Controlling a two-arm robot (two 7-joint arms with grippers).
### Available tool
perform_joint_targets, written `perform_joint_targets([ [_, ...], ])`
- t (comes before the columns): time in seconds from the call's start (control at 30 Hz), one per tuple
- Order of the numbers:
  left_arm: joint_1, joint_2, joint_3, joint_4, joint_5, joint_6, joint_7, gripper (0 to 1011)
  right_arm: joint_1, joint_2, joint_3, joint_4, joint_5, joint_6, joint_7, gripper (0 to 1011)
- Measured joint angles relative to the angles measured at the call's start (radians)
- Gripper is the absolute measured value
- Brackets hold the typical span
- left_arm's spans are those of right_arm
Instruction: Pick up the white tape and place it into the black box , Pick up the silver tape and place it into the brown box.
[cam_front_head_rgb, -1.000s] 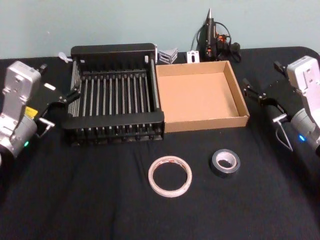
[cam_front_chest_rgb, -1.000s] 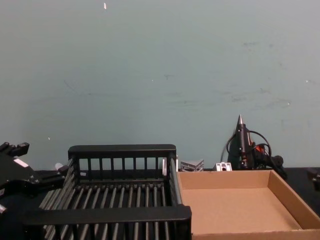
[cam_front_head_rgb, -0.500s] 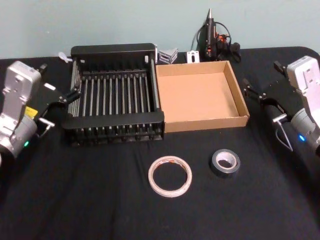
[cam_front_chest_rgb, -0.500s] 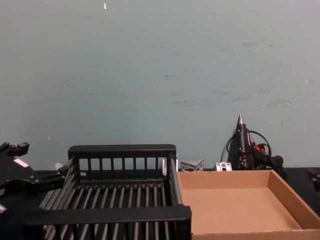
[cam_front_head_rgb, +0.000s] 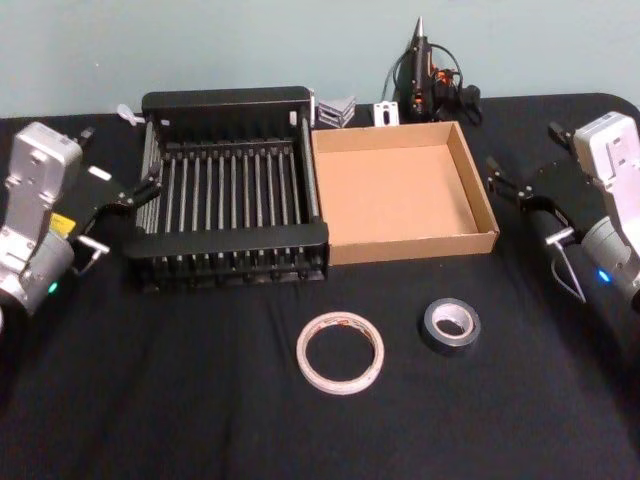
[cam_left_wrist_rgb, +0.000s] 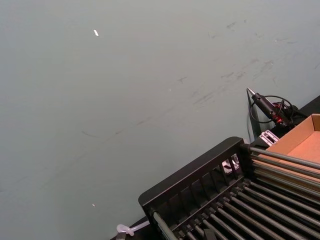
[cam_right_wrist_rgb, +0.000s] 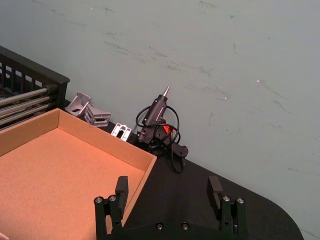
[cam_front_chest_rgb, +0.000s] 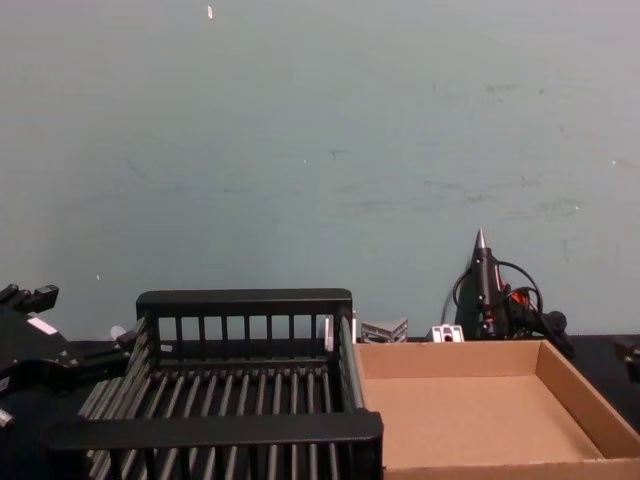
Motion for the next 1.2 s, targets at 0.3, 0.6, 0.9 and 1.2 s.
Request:
perform_joint_targets([
  [0.3,0.000,0.000,0.000,0.000,0.000,0.000,0.000,1001,0.000,0.000,0.000,0.000,0.000,0.000,0.000,1002],
  [0.6,0.000,0.000,0.000,0.000,0.000,0.000,0.000,1001,-0.002,-0.002,0.005,-0.001,0.000,0.000,0.003,1002],
  [0.9,0.000,0.000,0.000,0.000,0.000,0.000,0.000,1001,-0.042,0.000,0.050,-0.062,0.028,0.023,0.041,1002],
  [1.2,0.000,0.000,0.000,0.000,0.000,0.000,0.000,1001,-0.126,0.027,0.108,-0.182,0.095,0.087,0.087,1002],
])
